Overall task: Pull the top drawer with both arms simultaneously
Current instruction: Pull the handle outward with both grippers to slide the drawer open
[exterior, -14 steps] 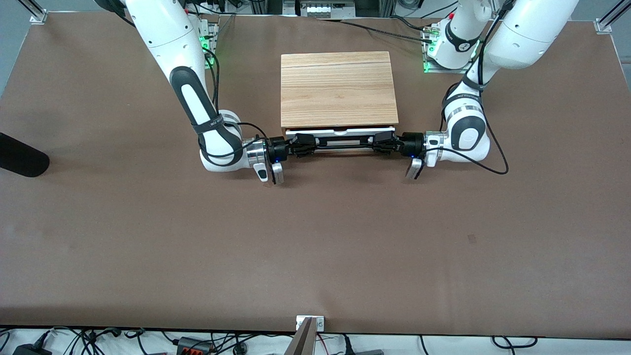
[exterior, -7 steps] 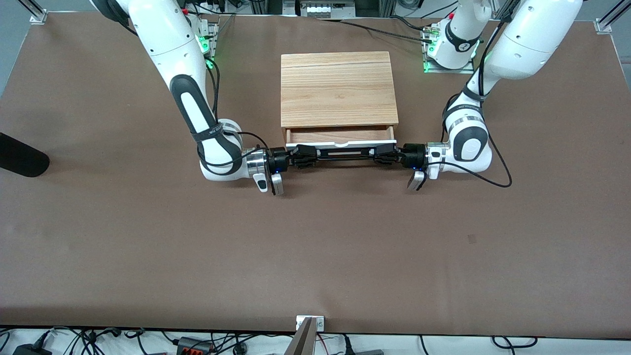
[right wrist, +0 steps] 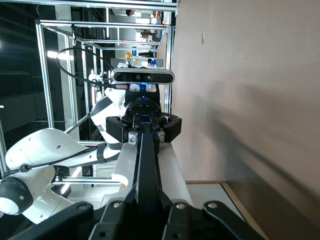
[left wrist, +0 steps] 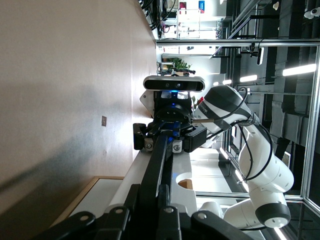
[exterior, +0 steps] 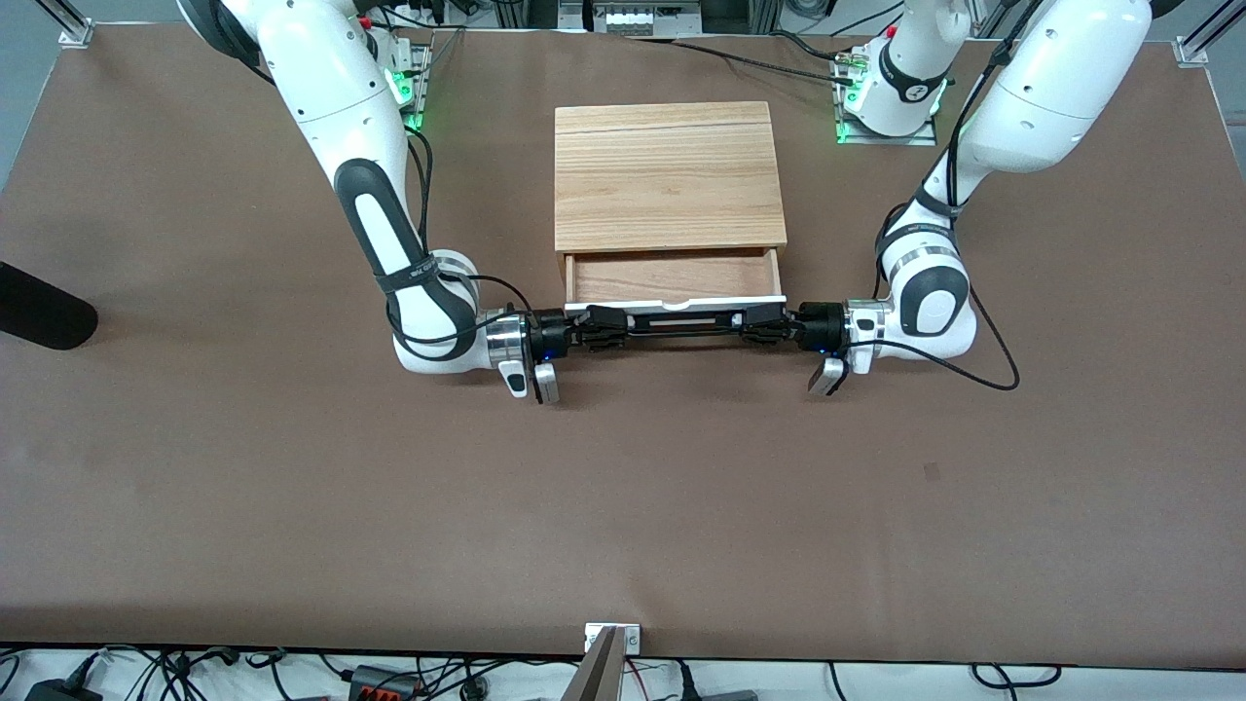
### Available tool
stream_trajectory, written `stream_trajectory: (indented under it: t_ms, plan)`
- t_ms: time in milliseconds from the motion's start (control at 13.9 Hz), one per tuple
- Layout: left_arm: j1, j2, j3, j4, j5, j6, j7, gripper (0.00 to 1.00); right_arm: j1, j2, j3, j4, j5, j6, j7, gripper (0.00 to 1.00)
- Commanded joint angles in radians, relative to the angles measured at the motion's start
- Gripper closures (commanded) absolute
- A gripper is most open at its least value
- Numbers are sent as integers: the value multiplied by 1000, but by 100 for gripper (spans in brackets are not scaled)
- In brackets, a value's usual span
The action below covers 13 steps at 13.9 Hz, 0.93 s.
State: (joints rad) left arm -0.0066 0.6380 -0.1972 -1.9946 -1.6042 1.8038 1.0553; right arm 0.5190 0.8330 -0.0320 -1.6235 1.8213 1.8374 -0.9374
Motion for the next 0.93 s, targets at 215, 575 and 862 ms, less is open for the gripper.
stream_trajectory:
  t_ms: [215,575,862]
  plan:
    - [37,14,1,83,24,0,-75,0,16,47,15,76,-17,-20,37,100]
    - [39,-12,5,83,59,0,-115,0,18,38,3,103,-20,-1,110,0]
    - [54,-38,24,204,349,-3,-306,0,24,21,-46,177,-121,0,243,0]
